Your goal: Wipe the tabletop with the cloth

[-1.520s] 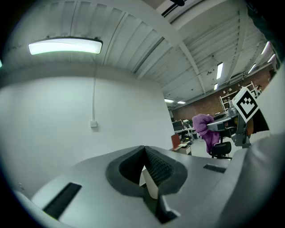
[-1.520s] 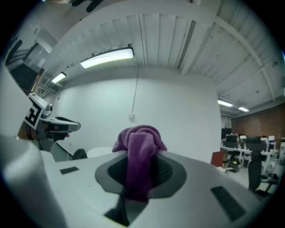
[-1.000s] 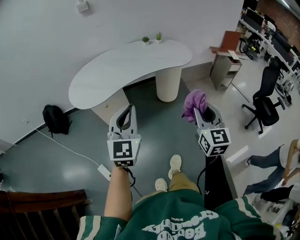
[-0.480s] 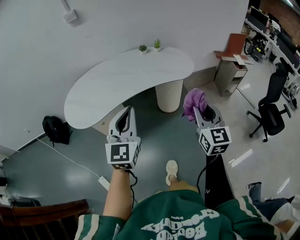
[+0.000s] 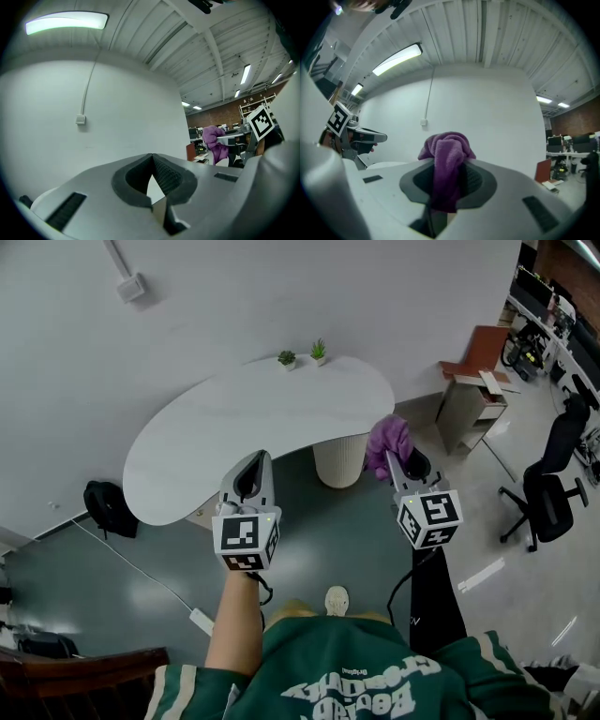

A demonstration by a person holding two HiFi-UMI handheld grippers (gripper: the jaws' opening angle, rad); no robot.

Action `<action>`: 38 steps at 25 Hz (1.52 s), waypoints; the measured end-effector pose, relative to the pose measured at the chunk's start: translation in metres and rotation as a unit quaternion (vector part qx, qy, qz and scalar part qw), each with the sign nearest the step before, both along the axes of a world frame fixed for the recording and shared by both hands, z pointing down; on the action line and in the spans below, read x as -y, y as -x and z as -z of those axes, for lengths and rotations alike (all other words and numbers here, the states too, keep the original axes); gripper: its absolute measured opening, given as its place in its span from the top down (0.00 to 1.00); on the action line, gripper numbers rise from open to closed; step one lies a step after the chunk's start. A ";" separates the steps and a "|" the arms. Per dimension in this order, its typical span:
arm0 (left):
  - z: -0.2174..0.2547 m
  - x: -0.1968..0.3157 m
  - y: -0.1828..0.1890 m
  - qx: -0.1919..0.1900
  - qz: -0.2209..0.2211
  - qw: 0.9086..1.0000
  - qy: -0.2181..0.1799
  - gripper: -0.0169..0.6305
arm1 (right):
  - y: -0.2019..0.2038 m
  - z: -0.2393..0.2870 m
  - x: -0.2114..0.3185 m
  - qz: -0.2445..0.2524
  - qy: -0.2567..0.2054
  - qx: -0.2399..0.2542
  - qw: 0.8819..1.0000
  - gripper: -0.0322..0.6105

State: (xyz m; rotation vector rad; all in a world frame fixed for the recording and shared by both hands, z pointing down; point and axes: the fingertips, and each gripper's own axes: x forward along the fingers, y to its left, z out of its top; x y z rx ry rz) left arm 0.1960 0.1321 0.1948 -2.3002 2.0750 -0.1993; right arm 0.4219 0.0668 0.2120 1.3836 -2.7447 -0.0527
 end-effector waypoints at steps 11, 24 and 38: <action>-0.025 0.094 0.014 0.000 -0.015 1.000 0.022 0.97 | 0.019 -0.020 0.083 0.004 0.004 -0.025 1.000 0.81; -0.050 0.292 0.071 0.019 -0.046 0.999 0.011 0.97 | 0.068 -0.044 0.261 -0.044 0.028 -0.058 0.997 0.81; -0.099 0.452 0.086 -0.008 -0.118 0.992 0.044 0.97 | 0.108 -0.128 0.419 -0.056 0.140 -0.145 0.978 0.79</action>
